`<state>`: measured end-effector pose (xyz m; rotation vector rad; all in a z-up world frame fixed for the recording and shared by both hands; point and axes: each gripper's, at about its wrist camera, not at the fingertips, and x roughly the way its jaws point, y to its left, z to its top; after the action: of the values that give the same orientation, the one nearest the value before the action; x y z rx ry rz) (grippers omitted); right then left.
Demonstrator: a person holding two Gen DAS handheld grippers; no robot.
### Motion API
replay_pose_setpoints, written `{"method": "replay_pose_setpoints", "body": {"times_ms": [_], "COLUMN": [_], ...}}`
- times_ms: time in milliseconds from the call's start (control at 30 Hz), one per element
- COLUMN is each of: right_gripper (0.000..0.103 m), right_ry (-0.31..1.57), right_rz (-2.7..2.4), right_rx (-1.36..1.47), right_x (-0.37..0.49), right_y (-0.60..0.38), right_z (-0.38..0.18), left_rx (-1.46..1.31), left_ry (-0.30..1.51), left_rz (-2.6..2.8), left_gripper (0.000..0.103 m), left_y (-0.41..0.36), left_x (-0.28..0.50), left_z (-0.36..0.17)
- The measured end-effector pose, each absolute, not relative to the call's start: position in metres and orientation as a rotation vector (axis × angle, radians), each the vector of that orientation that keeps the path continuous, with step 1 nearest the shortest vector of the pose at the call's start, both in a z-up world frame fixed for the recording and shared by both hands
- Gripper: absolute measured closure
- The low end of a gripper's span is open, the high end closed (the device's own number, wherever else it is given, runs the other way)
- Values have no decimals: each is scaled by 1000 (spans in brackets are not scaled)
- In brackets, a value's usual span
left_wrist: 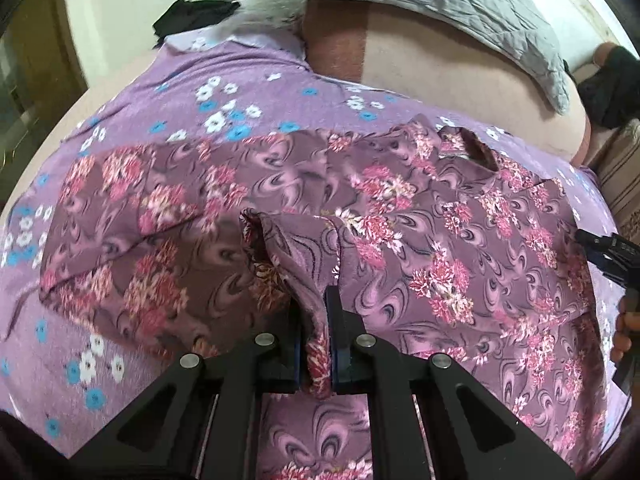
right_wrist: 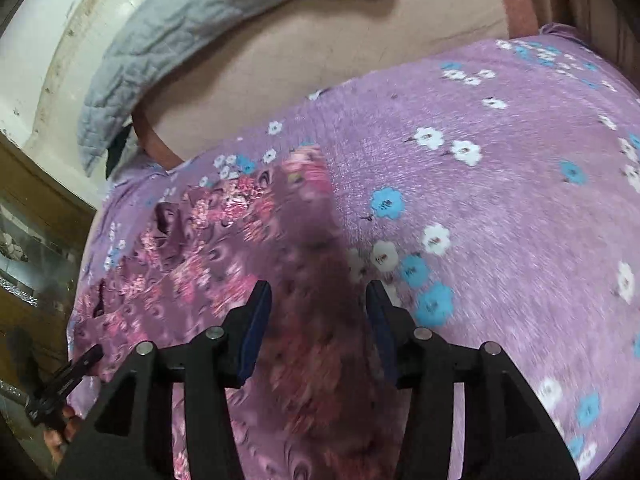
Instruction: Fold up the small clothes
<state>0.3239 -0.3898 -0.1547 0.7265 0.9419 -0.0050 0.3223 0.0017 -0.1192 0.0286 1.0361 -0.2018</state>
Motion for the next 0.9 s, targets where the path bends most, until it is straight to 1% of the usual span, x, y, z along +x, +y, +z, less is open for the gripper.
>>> {"method": "replay_pose_setpoints", "body": {"times_ms": [133,167,200,233,333,433,467,500,533,567,600,767,800,833,867,900], "right_gripper": [51,60,98,96,97,96,93,83,76,62,55,54,54,54,54,54], "right_ry": [959,962,985,986,922,1020,1033,1021,1011,992,951,869,856,846,838,832], "right_rz": [16,29,38,32,-43,-41,-48,-66,-88,-96,-83,12,38,61,80,101], "right_rx": [734,708,660,639,640,612,587,577,583,600,624,672,692,709,721,733], "right_x": [331,333,337,338,331,339,339,336,330,323,312,274,269,261,254,249], "right_y": [-384,-379,-374,-374,-389,-385,-382,-382,-384,-386,-387,-378,-371,-367,-363,-355], "right_z": [-168,-168,-167,-164,-151,-165,-165,-161,-156,-150,-141,-109,-104,-100,-98,-95], "left_rx": [60,69,71,66,70,72,62,62,64,64,64,82,77,70,63,53], "left_ry": [1042,1036,1024,1011,1029,1082,1083,1081,1077,1081,1091,1069,1055,1043,1039,1034], "left_rz": [-213,-217,-221,-231,-244,-220,-221,-217,-211,-203,-196,-183,-180,-173,-167,-159], "left_gripper": [95,95,95,95,94,91,90,88,87,87,87,86,84,77,72,63], "left_y": [-4,-7,-8,-9,-10,-6,-4,-1,1,4,7,24,28,36,42,50], "left_x": [318,317,316,316,319,324,324,323,321,318,316,300,298,300,302,306], "left_z": [-125,-125,-124,-122,-130,-145,-142,-138,-134,-131,-130,-106,-100,-93,-91,-87]}}
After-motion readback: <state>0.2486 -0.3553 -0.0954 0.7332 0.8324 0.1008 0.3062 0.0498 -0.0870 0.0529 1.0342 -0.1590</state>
